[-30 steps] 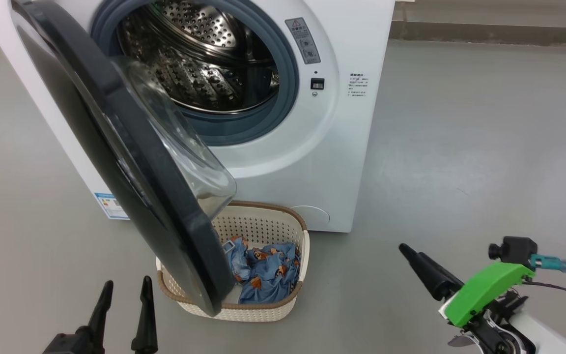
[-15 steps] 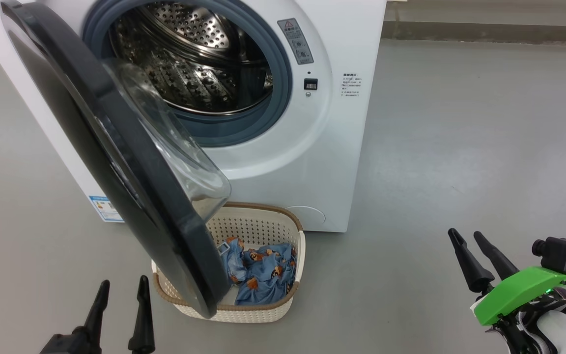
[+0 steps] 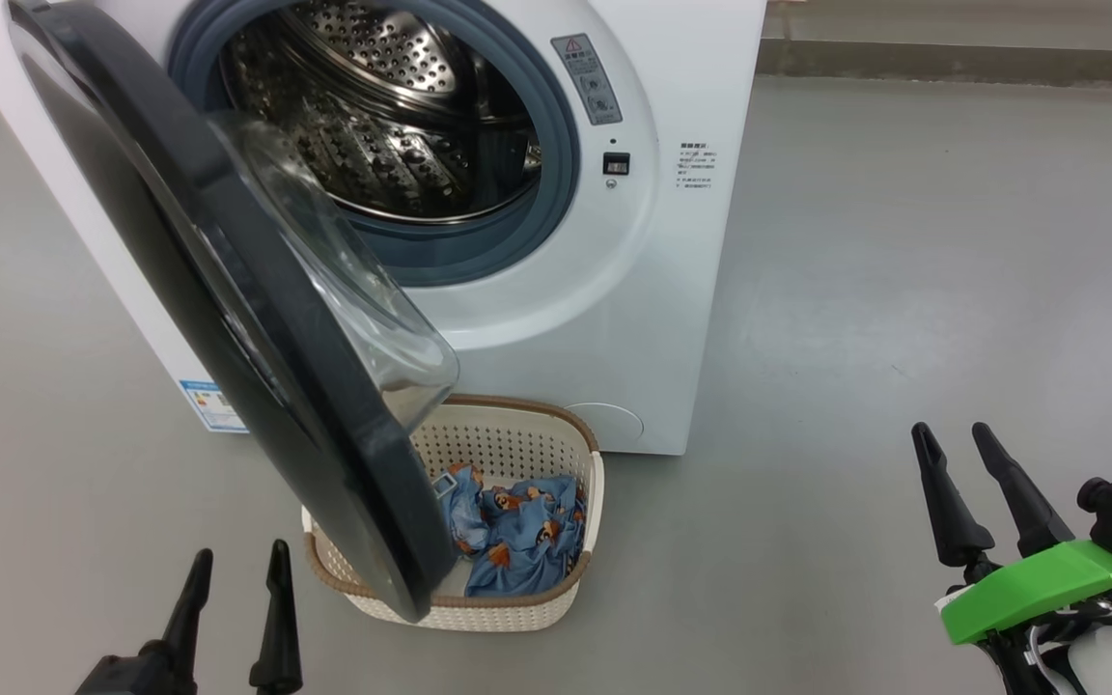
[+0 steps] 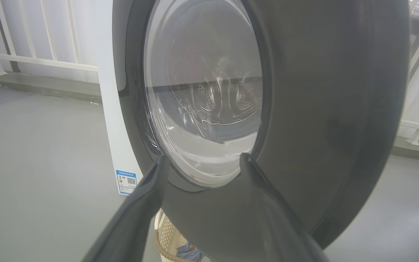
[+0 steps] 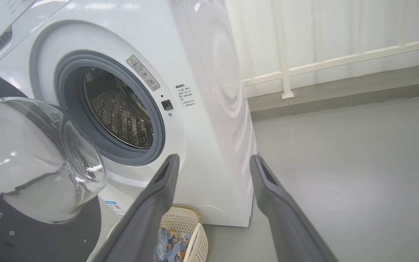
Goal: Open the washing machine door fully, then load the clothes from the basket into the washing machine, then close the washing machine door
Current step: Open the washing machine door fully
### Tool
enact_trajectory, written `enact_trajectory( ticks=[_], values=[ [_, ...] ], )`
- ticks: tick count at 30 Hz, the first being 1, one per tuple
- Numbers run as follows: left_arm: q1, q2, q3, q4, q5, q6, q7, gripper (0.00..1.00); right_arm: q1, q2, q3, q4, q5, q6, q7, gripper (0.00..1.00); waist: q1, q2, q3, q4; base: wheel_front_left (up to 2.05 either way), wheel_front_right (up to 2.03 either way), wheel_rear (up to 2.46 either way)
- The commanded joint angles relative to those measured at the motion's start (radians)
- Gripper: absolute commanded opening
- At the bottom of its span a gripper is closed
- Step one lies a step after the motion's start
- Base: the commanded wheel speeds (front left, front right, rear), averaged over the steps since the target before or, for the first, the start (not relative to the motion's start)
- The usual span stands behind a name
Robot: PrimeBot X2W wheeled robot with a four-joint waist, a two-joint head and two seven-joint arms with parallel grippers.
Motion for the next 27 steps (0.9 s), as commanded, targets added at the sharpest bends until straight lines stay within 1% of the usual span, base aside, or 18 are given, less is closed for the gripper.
enact_trajectory(
  ticks=[1, 7, 11, 20, 27],
  values=[
    [-0.019, 0.009, 0.033, -0.027, 0.006, -0.004, -0.006, 1.0, 0.009, -0.007, -0.006, -0.033, -0.032, 0.006, -0.012, 1.0, 0.0, -0.0001, 0.001, 0.002, 0.0, 0.0, 0.0],
    [-0.021, 0.009, 0.033, -0.025, 0.005, -0.003, -0.006, 1.0, 0.043, 0.015, -0.05, -0.051, -0.104, 0.006, -0.012, 1.0, 0.0, -0.0001, 0.001, 0.006, 0.0, 0.0, 0.0],
    [-0.024, 0.009, 0.034, -0.023, 0.003, -0.003, -0.006, 1.0, 0.067, 0.03, -0.065, -0.049, -0.13, 0.006, -0.012, 1.0, 0.0, -0.0001, 0.0, 0.009, 0.0, 0.0, 0.0],
    [-0.026, 0.009, 0.043, -0.021, 0.004, -0.004, -0.006, 1.0, 0.09, 0.05, -0.076, -0.046, -0.148, 0.006, -0.012, 1.0, 0.0, -0.0001, -0.001, 0.003, 0.0, 0.0, 0.0],
    [-0.038, 0.009, 0.044, -0.017, 0.004, -0.004, -0.006, 1.0, 0.089, 0.052, -0.082, -0.048, -0.149, 0.006, -0.012, 1.0, 0.0, -0.0001, -0.001, 0.003, 0.0, 0.0, 0.0]
  ],
)
